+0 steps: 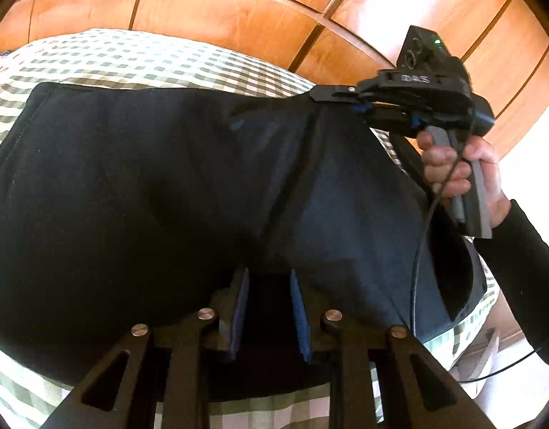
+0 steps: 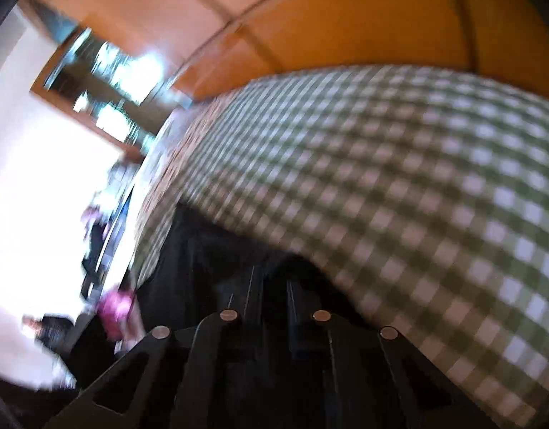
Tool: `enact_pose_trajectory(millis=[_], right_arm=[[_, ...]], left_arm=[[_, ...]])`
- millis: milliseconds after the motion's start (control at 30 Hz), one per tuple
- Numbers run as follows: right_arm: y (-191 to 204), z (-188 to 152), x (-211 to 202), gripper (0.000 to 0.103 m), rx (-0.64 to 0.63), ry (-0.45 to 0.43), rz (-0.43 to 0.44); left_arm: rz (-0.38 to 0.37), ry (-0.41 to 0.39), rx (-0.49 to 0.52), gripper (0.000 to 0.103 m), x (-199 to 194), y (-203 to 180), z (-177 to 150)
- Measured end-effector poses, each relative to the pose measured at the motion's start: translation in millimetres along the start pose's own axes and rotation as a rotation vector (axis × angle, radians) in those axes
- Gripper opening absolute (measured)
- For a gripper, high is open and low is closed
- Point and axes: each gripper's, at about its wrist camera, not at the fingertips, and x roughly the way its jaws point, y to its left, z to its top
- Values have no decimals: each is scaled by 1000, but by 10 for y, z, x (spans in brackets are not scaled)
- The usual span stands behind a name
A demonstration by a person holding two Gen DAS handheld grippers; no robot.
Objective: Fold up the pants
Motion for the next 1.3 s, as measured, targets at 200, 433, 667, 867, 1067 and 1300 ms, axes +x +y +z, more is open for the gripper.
enact_pose_trajectory(millis=[200, 433, 667, 867, 1067, 1300], right_arm=[[-253, -107, 325, 8, 65, 11, -210], [-43, -214, -127, 33, 70, -94, -261], [393, -763, -493, 33, 12, -158, -202], [156, -1150, -279, 26, 101, -100, -385], [116, -1265, -277, 26, 74, -200, -364], [161, -1243, -352, 32, 151, -170, -320]], left_arm=[[52, -18, 38, 24, 0, -66, -42], [49, -18, -41, 24, -180, 41, 149], [157, -118, -156, 24, -485, 666, 610], [351, -85, -228, 22, -304, 1283, 793], [405, -113, -180, 18, -294, 1245, 753], [353, -168, -117, 25, -452, 648, 596]])
